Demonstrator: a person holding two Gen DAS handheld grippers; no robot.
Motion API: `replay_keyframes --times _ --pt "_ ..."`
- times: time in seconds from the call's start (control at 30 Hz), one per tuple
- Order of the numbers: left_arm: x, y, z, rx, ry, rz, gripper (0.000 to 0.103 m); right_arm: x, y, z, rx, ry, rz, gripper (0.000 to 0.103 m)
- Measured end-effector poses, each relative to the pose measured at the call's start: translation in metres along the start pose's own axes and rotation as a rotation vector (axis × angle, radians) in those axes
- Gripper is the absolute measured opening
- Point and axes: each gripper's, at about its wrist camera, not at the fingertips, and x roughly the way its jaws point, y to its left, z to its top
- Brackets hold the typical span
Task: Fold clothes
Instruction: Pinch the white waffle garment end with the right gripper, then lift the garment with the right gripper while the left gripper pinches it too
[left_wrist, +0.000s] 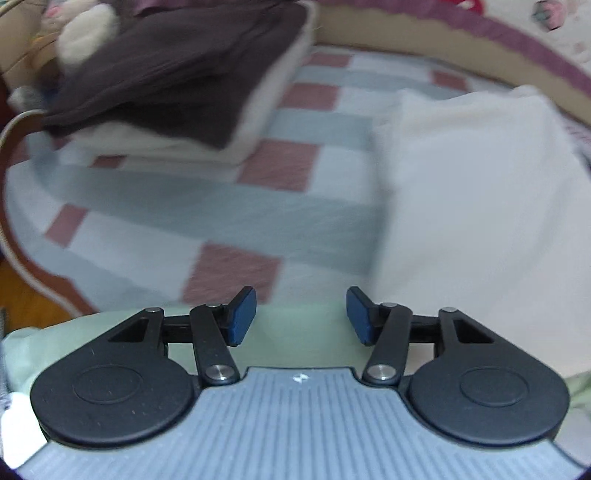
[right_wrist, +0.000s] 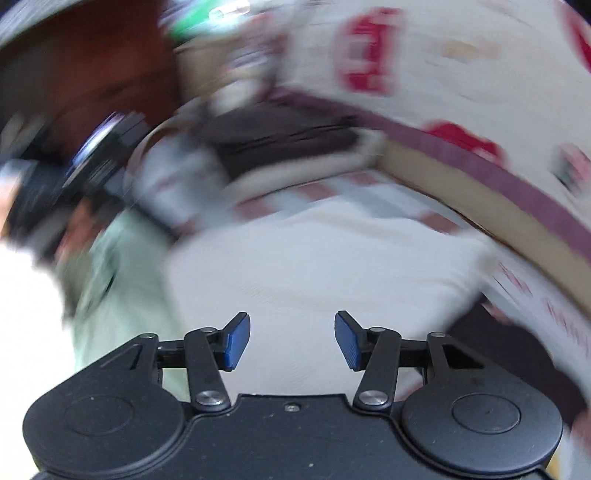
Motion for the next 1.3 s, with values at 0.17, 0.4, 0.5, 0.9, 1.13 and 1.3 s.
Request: replay_keyframes --times 0.17,0.4,0.5,0.9,1.13,1.3 --pt "-0.020 0.010 0.005 -0.022 -0.133 -0.053 0.053 0.013 0.001 -0.010 -0.073 0.122 0.099 0.056" --pt "-0.041 -0.018 0.008 0.081 -0.239 -0.244 0.055 0.041 0.015 -0.019 -0.334 0.216 0.108 0.072" --pt "-0.036 -0.030 0.006 0.134 -0.205 -0.233 0.055 0.050 0.028 -0.027 -0.653 0.218 0.053 0.073" --pt "-0.076 -0.036 -0.001 0.162 -0.347 -0.670 0.063 0.014 -0.035 0.017 -0.205 -0.020 0.019 0.021" --pt "-0.075 -0.061 -0.002 0.330 -0.357 -0.623 0.068 0.016 -0.067 0.033 -0.083 -0.066 0.038 0.021" --pt "-0.060 -0.089 0.002 0.511 -0.383 -0.470 0.073 0.016 -0.092 0.049 -0.076 -0.063 0.064 0.021"
